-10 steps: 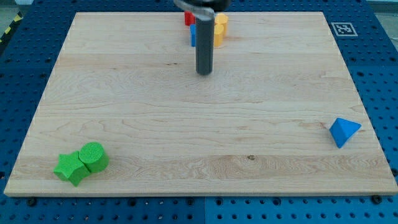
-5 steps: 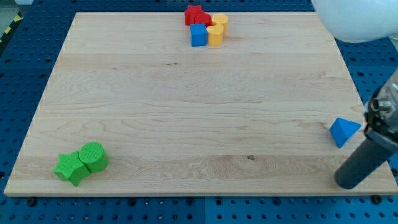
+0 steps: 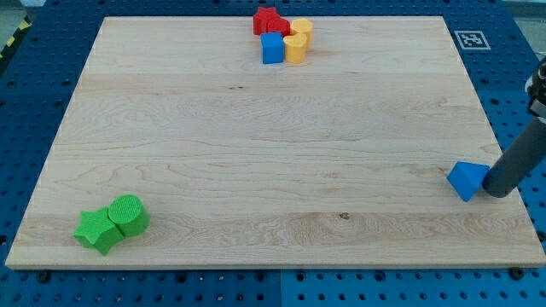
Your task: Slide the blue triangle to the group of blocks
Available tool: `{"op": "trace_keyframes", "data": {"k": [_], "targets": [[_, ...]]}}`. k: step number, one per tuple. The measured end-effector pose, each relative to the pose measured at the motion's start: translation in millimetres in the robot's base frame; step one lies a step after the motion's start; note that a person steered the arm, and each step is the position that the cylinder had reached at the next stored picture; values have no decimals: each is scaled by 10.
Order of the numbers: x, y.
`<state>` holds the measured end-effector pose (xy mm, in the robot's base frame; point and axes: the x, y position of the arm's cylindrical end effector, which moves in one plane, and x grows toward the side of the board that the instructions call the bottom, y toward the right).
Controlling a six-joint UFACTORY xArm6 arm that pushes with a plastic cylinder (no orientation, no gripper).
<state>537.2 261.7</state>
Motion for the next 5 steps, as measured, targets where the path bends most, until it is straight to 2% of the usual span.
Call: {"op": "trace_keyframes", "data": {"k": [2,5], "targets": [[-46,-315],[-296,-1183]]}}
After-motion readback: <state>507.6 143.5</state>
